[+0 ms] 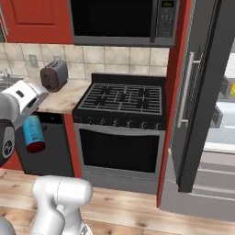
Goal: Place the liquor and beer on the top shelf of the fridge to keep them out of children's reach, and place the corn on lower shelves for easy access.
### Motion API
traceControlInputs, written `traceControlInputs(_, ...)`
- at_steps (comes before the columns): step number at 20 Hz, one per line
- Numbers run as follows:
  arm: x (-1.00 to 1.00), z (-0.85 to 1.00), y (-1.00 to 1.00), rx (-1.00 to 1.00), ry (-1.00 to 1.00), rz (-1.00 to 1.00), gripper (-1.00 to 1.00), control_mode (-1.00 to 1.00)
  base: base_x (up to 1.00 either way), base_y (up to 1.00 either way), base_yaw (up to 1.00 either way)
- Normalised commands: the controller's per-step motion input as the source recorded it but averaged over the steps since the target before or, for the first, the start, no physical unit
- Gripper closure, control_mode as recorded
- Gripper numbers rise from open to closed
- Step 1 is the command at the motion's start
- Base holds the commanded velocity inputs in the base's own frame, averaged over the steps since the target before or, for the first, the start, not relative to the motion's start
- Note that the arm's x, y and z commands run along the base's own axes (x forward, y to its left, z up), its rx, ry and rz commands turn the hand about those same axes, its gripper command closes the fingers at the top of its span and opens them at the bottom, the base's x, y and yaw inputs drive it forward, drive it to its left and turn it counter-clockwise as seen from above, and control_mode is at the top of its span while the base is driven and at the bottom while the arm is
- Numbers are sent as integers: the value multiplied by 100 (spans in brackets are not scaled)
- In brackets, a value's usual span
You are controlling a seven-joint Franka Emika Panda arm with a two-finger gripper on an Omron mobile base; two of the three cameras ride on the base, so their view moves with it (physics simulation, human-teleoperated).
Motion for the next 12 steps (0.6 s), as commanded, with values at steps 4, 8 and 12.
traceControlInputs(4,0,0,0,0,0,0,100,100,-57,-70,-3)
traceControlInputs(8,0,0,0,0,0,0,100,100,-34,-82,-3)
traceControlInputs(12,0,0,0,0,0,0,100,100,-14,-85,-2)
